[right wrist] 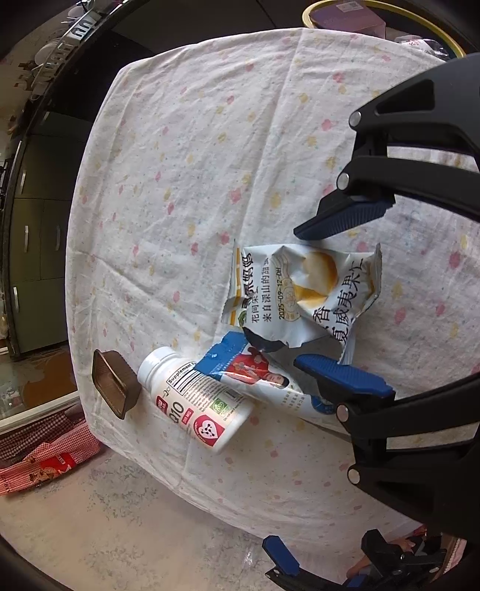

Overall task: Collect trash
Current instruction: 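Grasp the white snack bag with the right gripper and lift it, then carry the snack bag over the bin and open the right gripper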

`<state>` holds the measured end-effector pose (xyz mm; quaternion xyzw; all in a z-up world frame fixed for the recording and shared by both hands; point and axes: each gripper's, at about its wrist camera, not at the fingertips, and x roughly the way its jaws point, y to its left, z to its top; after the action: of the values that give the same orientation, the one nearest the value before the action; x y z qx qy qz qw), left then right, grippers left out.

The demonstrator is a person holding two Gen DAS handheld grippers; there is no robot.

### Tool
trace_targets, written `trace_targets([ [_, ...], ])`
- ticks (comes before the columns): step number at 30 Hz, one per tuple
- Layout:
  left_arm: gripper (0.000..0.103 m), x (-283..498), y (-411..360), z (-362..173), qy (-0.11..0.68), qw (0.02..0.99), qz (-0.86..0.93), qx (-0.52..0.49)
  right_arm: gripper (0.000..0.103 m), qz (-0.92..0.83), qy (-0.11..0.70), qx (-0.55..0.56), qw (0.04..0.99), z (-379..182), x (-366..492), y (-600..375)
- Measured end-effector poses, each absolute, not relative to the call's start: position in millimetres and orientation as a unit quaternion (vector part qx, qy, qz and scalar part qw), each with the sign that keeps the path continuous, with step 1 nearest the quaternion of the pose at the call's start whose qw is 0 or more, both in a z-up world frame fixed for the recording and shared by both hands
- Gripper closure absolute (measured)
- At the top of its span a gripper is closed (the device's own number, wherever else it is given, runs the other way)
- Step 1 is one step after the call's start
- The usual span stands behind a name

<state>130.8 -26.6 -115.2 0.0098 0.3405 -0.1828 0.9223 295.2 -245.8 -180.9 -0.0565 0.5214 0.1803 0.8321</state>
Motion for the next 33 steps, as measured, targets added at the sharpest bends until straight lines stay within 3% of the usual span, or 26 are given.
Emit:
trace_targets([
  [2,0.011,130.1,-27.4,-114.7,0.34,0.923,-0.183,0.01,0.052,0.173,0.516,-0.07,0.836,-181.7,294.3,-242.4],
  [10,0.01,130.8,-33.4,-115.4,0.341,0.921,-0.186,0.014,0.059,0.173,0.495,-0.063,0.849,-174.3,281.8,-252.5],
  [25,0.01,135.6,-45.5,-117.3,0.347,0.918,-0.191,0.028,0.059,0.209,0.455,-0.004,0.866,-134.3,245.2,-285.5],
  [33,0.01,136.8,-58.7,-113.2,0.345,0.916,-0.203,0.036,0.059,0.087,0.426,0.058,0.899,-111.0,223.5,-409.6],
])
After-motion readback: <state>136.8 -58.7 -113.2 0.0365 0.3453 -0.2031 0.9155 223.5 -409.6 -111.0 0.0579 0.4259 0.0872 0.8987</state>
